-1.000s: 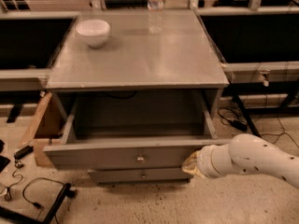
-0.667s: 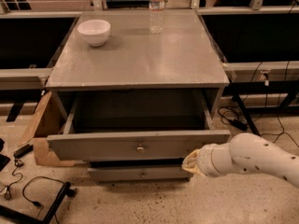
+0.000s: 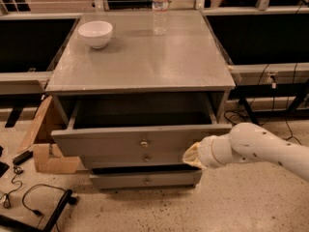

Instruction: Close top drawer

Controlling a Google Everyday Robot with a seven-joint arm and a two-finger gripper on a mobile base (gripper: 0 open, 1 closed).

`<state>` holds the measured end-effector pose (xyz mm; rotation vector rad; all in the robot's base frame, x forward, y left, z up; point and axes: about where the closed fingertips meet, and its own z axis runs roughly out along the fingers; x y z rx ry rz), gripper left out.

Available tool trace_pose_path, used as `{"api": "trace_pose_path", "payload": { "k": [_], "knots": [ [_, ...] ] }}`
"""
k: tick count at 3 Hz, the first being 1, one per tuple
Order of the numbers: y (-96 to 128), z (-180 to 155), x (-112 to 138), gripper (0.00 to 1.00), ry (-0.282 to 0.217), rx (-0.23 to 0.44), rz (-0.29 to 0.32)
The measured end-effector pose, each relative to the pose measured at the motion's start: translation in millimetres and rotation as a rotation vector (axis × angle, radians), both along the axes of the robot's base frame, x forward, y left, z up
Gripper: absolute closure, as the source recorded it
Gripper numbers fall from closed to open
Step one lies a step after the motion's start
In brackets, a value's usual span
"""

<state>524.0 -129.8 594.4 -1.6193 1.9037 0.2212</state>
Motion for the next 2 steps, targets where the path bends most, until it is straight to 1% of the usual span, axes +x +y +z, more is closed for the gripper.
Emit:
{"api": "trace_pose_path", "payload": {
  "k": [1, 2],
  "knots": [
    [8.1, 6.7, 37.7, 1.0, -0.02, 0.022, 0.019],
    [10.4, 8.0, 45.5, 1.0, -0.024, 0.029, 0.025]
  ]
}}
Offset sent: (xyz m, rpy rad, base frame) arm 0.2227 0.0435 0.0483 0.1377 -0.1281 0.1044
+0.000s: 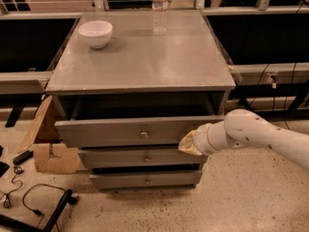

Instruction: Close top drawer

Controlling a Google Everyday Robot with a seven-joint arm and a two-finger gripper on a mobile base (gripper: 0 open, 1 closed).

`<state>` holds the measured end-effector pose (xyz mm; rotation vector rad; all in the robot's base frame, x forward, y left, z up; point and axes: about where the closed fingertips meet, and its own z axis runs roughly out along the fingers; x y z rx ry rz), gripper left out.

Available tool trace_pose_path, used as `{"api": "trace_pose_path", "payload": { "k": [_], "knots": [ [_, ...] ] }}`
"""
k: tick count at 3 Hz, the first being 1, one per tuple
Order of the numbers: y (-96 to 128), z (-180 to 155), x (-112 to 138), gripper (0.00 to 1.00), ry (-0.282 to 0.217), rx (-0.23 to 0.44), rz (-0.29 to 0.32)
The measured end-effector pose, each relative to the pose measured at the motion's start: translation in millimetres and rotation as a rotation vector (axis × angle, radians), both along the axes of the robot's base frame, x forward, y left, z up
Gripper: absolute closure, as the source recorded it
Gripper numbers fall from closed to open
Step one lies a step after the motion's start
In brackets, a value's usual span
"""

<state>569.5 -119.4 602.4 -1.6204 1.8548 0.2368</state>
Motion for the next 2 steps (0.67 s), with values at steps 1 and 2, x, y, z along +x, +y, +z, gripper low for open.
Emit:
{"api": "trace_pose_path", "payload": {
  "k": [1, 2],
  "knots": [
    [6.7, 8.0, 33.3, 1.0, -0.02, 0.022, 0.015],
    [7.6, 9.6, 36.4, 0.82, -0.024, 0.025, 0.017]
  ]
}}
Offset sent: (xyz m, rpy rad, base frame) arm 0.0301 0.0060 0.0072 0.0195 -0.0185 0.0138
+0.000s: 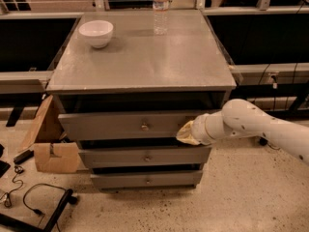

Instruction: Close top drawer

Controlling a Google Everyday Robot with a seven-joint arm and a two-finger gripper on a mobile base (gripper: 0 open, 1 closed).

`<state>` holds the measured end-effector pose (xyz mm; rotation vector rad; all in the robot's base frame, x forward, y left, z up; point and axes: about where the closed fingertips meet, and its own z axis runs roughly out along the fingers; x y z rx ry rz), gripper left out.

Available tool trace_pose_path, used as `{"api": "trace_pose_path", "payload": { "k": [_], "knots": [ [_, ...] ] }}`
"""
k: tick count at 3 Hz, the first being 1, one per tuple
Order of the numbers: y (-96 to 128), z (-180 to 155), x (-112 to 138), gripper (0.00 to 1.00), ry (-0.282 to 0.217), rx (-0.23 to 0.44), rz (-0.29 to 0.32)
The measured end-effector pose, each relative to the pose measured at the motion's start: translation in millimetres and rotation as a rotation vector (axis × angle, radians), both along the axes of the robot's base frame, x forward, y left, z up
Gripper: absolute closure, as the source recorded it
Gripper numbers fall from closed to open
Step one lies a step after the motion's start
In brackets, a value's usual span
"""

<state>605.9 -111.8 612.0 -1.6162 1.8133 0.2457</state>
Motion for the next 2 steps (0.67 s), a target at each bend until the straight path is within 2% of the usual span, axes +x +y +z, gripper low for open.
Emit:
{"api": "trace_pose_path", "payload": {
  "k": [2],
  "knots": [
    [0.1, -0.1, 0.0, 0.36, 0.0, 0.0, 0.0]
  ]
}}
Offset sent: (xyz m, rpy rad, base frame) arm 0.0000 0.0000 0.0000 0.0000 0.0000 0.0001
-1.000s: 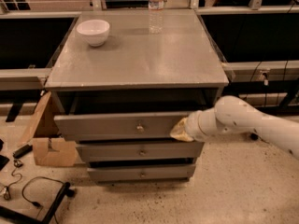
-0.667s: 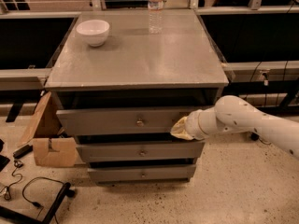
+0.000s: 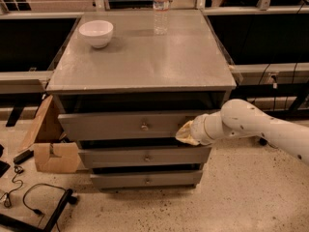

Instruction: Close top drawer

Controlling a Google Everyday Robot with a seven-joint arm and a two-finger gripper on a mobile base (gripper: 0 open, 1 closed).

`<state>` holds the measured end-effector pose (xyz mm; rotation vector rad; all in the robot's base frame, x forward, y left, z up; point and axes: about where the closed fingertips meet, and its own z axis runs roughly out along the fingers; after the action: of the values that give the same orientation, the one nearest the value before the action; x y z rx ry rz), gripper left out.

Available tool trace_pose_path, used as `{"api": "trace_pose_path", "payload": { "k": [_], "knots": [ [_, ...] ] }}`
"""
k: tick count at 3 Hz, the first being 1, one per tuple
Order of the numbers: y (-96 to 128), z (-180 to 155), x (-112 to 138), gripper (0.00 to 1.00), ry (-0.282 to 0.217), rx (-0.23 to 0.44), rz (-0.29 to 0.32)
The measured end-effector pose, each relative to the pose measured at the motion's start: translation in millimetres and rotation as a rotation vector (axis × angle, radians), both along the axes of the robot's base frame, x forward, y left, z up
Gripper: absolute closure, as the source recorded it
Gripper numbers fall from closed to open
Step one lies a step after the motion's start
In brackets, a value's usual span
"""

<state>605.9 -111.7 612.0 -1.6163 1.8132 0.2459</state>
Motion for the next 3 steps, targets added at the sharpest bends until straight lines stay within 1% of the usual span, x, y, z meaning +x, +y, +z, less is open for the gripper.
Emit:
{"api": "trace_pose_path", "payload": {
  "k": [1, 2, 3],
  "knots": [
    [0.0, 0.0, 0.0, 0.12, 0.0, 0.0, 0.0],
    [0.1, 0.0, 0.0, 0.0, 0.0, 0.0, 0.0],
    [0.1, 0.0, -0.2, 0.0, 0.0, 0.0, 0.0]
  ]
}}
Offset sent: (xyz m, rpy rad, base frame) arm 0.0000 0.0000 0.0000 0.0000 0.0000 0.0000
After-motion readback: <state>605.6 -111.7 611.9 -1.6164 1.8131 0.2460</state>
